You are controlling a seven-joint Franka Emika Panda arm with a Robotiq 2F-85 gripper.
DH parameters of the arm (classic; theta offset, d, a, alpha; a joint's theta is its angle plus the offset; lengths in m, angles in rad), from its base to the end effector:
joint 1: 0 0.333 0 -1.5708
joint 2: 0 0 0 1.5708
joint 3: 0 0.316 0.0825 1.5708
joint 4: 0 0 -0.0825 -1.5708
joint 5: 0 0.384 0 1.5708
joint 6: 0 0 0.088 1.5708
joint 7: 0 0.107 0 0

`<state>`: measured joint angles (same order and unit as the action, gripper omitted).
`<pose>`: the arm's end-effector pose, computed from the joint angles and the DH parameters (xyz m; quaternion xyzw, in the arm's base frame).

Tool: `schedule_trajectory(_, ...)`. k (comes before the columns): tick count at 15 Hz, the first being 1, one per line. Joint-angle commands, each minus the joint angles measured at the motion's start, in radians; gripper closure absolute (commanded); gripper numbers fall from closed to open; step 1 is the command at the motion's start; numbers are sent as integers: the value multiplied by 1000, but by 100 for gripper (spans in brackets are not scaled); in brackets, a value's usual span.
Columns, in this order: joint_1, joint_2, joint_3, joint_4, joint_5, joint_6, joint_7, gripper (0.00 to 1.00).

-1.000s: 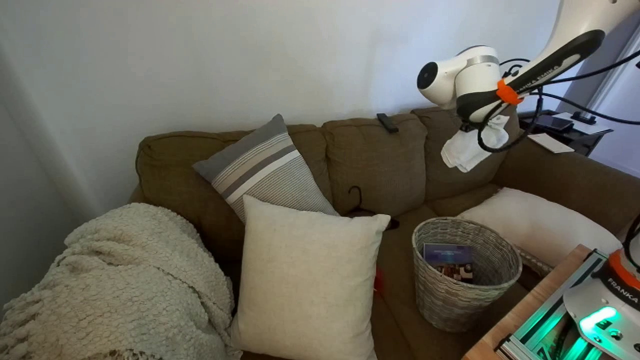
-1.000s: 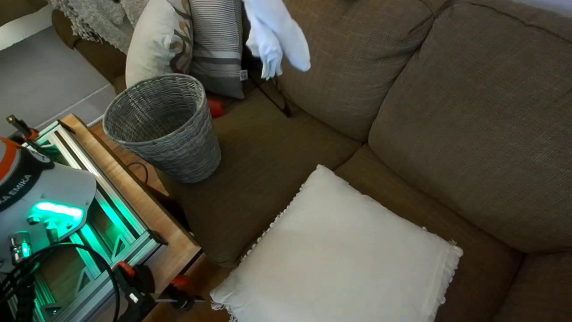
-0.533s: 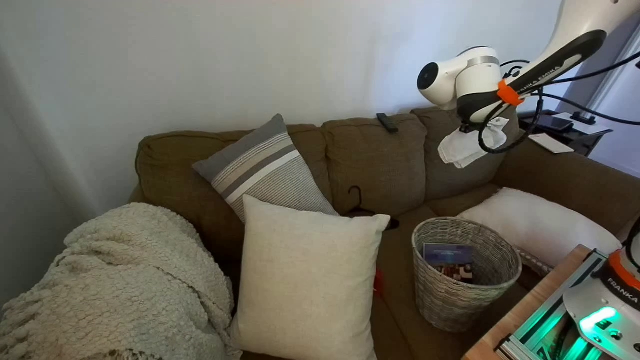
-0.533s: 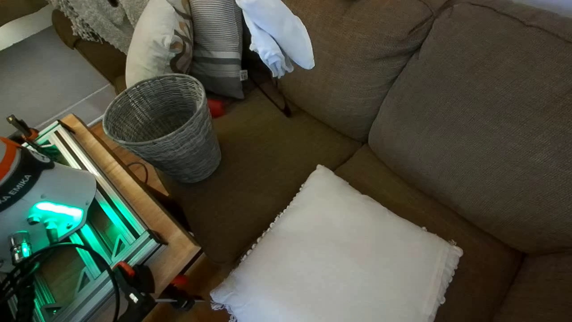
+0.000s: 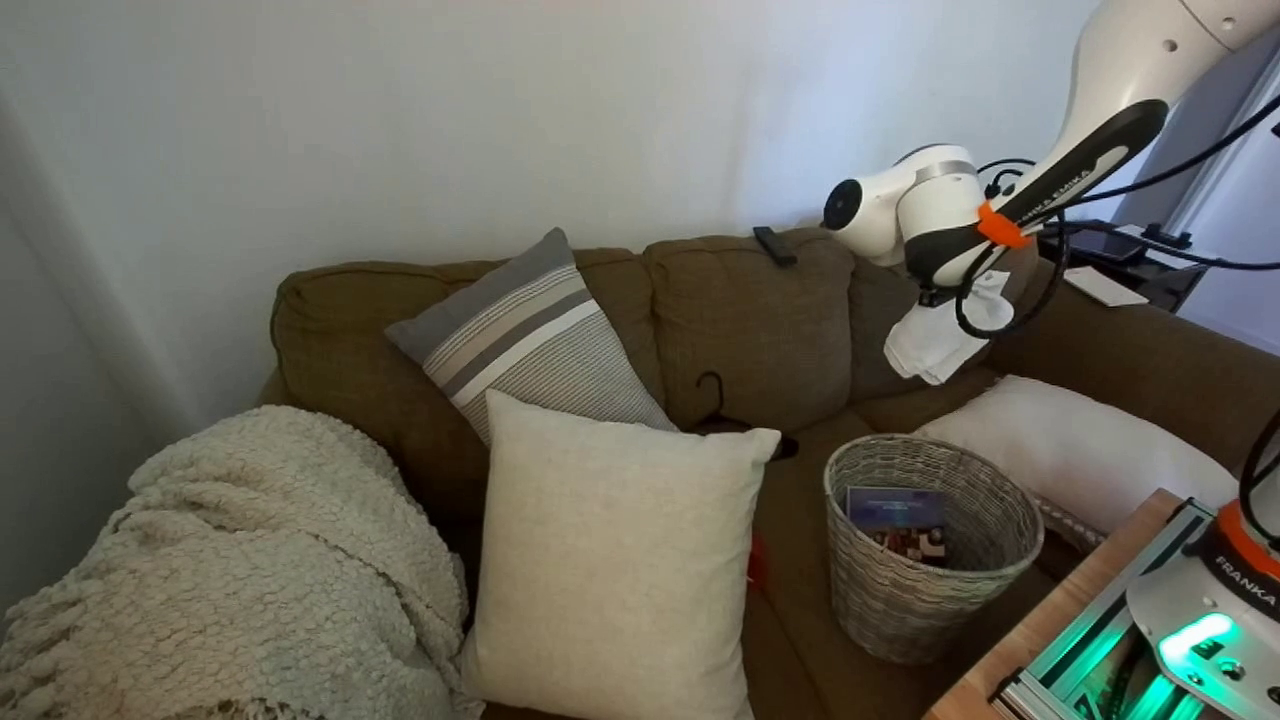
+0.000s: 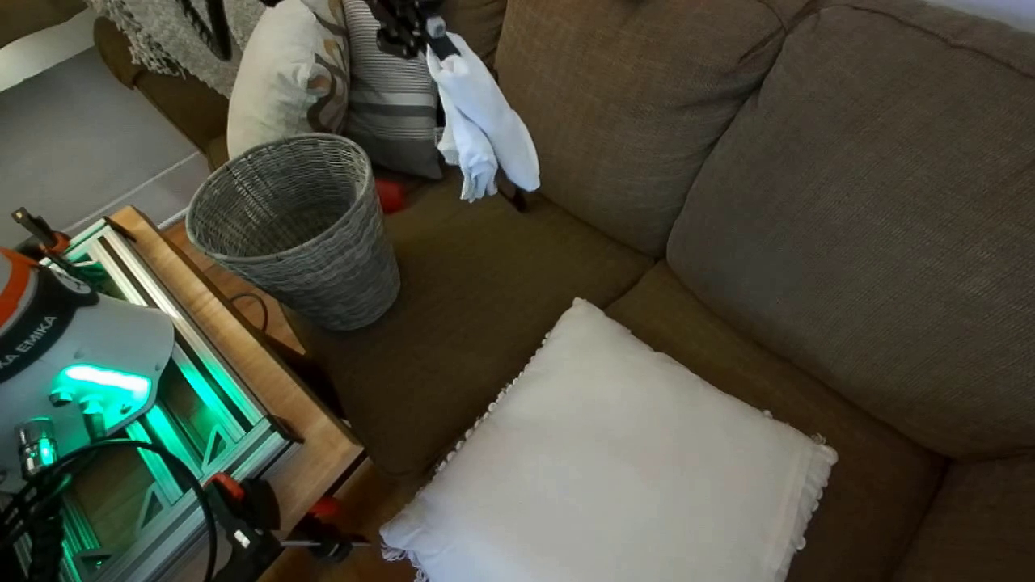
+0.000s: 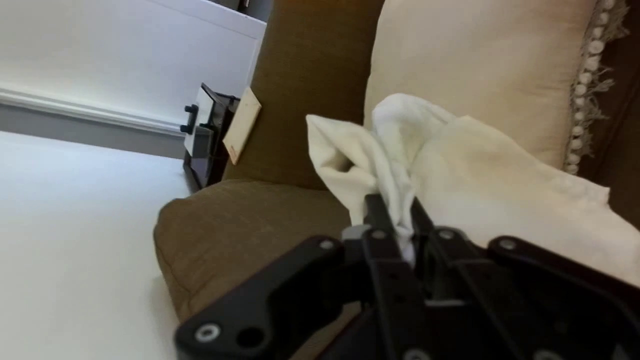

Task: Put the white towel on the seat of the sofa.

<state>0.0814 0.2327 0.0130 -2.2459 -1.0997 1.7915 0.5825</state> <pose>0.4963 -0.0292 0.2594 0.8473 0.0773 -0.1244 0.5106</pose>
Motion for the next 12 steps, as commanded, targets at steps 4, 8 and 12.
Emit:
schedule_trajectory(4,-48,96,9,-128,-26,270,-150,97)
schedule_trajectory(8,-49,161,-6,-210,-49,334,-249,97)
schedule_trajectory(12,-44,186,-26,-252,-133,263,-342,97)
